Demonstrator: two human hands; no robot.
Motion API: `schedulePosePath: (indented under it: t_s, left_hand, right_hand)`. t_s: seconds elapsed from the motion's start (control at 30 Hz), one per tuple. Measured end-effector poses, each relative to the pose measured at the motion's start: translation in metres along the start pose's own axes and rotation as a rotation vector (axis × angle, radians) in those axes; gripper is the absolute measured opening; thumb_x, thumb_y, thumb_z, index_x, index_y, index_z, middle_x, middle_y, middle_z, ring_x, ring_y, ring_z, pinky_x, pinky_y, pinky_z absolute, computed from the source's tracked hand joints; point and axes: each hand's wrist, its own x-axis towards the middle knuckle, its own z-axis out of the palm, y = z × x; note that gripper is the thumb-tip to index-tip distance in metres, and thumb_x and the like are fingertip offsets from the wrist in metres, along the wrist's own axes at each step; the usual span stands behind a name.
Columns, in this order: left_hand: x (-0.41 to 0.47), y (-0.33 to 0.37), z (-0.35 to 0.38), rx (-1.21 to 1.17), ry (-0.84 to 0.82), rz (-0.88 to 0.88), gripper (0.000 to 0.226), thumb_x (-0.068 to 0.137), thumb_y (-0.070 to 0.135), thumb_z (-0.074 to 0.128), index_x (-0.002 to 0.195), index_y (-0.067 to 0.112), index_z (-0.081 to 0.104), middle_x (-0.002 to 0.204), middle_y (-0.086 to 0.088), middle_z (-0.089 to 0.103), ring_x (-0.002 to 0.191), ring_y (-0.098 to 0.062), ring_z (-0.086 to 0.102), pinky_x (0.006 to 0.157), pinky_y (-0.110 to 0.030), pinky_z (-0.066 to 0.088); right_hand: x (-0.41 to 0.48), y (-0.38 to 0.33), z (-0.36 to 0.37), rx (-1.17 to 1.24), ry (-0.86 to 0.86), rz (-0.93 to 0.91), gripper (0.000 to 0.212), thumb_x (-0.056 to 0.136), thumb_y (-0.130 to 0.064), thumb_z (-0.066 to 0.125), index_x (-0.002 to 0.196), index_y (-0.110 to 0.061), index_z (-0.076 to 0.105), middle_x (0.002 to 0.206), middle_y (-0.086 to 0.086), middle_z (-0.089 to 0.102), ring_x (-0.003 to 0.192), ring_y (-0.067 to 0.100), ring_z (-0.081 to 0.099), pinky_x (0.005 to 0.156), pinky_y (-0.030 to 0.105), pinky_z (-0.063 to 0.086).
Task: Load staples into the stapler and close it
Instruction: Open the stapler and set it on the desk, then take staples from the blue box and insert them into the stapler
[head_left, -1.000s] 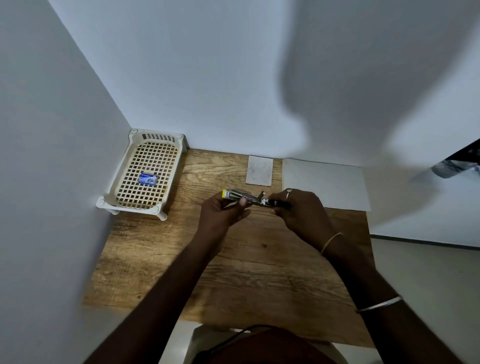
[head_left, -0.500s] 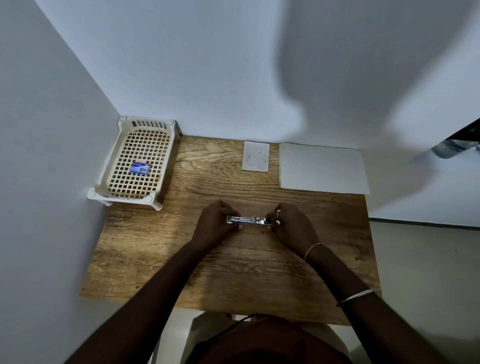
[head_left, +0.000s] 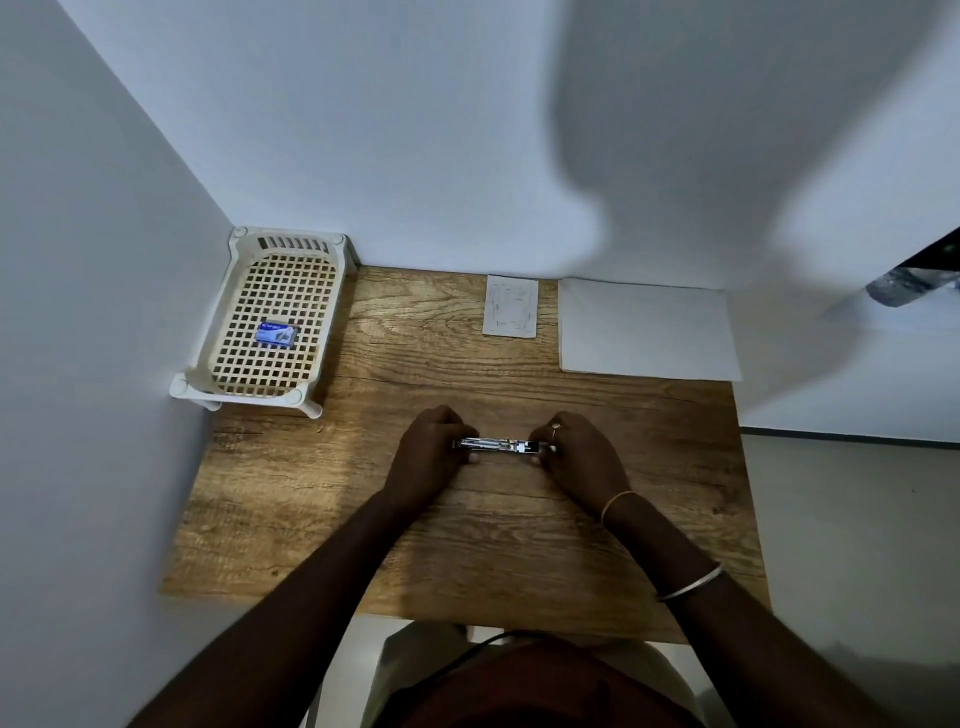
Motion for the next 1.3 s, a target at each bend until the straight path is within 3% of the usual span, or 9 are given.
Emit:
schedulePosePath:
  t_s: [0.17, 0.33, 0.53, 0.73, 0.97, 1.13, 1.2, 1.3]
  left_hand:
    - [-0.001, -0.001, -0.001, 0.006, -0.024, 0.028, 0.031, 0.075, 0.022, 0.086, 0.106, 0.018, 0.082, 0.096, -0.002, 0.066, 0.093, -0.019, 0.059, 0.074, -0.025, 0.037]
    - [-0.004, -0.004, -0.002, -0.010, -0.031, 0.079, 0.034, 0.079, 0.019, 0.084, 0.112, 0.014, 0.079, 0.102, -0.006, 0.065, 0.099, -0.023, 0.059, 0.080, -0.034, 0.048]
    - [-0.008, -0.010, -0.020, -0.034, -0.024, 0.074, 0.063, 0.073, 0.030, 0.090, 0.128, 0.011, 0.069, 0.121, -0.010, 0.062, 0.113, -0.025, 0.056, 0.094, -0.033, 0.046]
    - [-0.007, -0.022, -0.074, -0.154, 0.198, 0.038, 0.042, 0.085, 0.026, 0.082, 0.124, 0.013, 0.071, 0.125, -0.004, 0.065, 0.116, -0.016, 0.061, 0.097, -0.028, 0.048]
    - [0.007, -0.064, -0.149, -0.077, 0.587, -0.183, 0.026, 0.094, 0.007, 0.067, 0.119, 0.009, 0.072, 0.117, -0.007, 0.074, 0.106, -0.020, 0.067, 0.095, -0.030, 0.050]
    - [0.017, -0.102, -0.181, -0.045, 0.575, -0.390, 0.042, 0.090, -0.004, 0.061, 0.132, 0.001, 0.062, 0.131, -0.017, 0.067, 0.122, -0.033, 0.062, 0.106, -0.045, 0.048]
    - [0.019, -0.113, -0.187, -0.038, 0.536, -0.421, 0.045, 0.088, -0.006, 0.059, 0.131, 0.005, 0.062, 0.129, -0.016, 0.068, 0.118, -0.033, 0.064, 0.101, -0.038, 0.050]
    - [0.019, -0.125, -0.189, -0.085, 0.510, -0.414, 0.045, 0.083, -0.008, 0.056, 0.122, 0.013, 0.066, 0.118, -0.008, 0.073, 0.106, -0.025, 0.068, 0.080, -0.018, 0.046]
  right_hand:
    - [0.001, 0.001, 0.001, -0.005, 0.000, 0.014, 0.018, 0.081, -0.022, 0.076, 0.099, -0.025, 0.076, 0.092, 0.000, 0.065, 0.091, 0.020, 0.058, 0.072, 0.034, 0.049]
    - [0.002, 0.001, 0.002, -0.008, 0.005, 0.011, 0.020, 0.081, -0.025, 0.077, 0.100, -0.025, 0.076, 0.092, -0.001, 0.065, 0.091, 0.019, 0.058, 0.072, 0.030, 0.045]
    - [0.000, -0.001, -0.007, -0.014, 0.082, -0.046, 0.028, 0.086, -0.022, 0.074, 0.114, -0.019, 0.073, 0.114, 0.003, 0.069, 0.106, 0.023, 0.060, 0.088, 0.034, 0.049]
    - [0.040, -0.052, -0.026, 0.084, 0.234, -0.124, 0.021, 0.089, -0.013, 0.070, 0.110, -0.016, 0.074, 0.109, 0.006, 0.071, 0.103, 0.024, 0.063, 0.087, 0.032, 0.049]
    - [0.117, -0.155, -0.008, 0.187, 0.172, -0.235, 0.027, 0.088, -0.019, 0.072, 0.114, -0.015, 0.073, 0.109, 0.009, 0.074, 0.106, 0.027, 0.064, 0.092, 0.039, 0.050]
    - [0.158, -0.218, 0.017, 0.109, 0.185, -0.299, 0.026, 0.080, -0.018, 0.075, 0.106, -0.013, 0.075, 0.096, 0.013, 0.075, 0.092, 0.033, 0.067, 0.079, 0.041, 0.055]
    - [0.170, -0.235, 0.029, 0.090, 0.179, -0.302, 0.025, 0.079, -0.019, 0.074, 0.103, -0.013, 0.074, 0.091, 0.014, 0.074, 0.087, 0.034, 0.067, 0.075, 0.041, 0.055]
    - [0.187, -0.251, 0.048, 0.050, 0.146, -0.290, 0.035, 0.080, -0.027, 0.073, 0.113, -0.017, 0.070, 0.099, 0.010, 0.073, 0.096, 0.030, 0.065, 0.083, 0.038, 0.049]
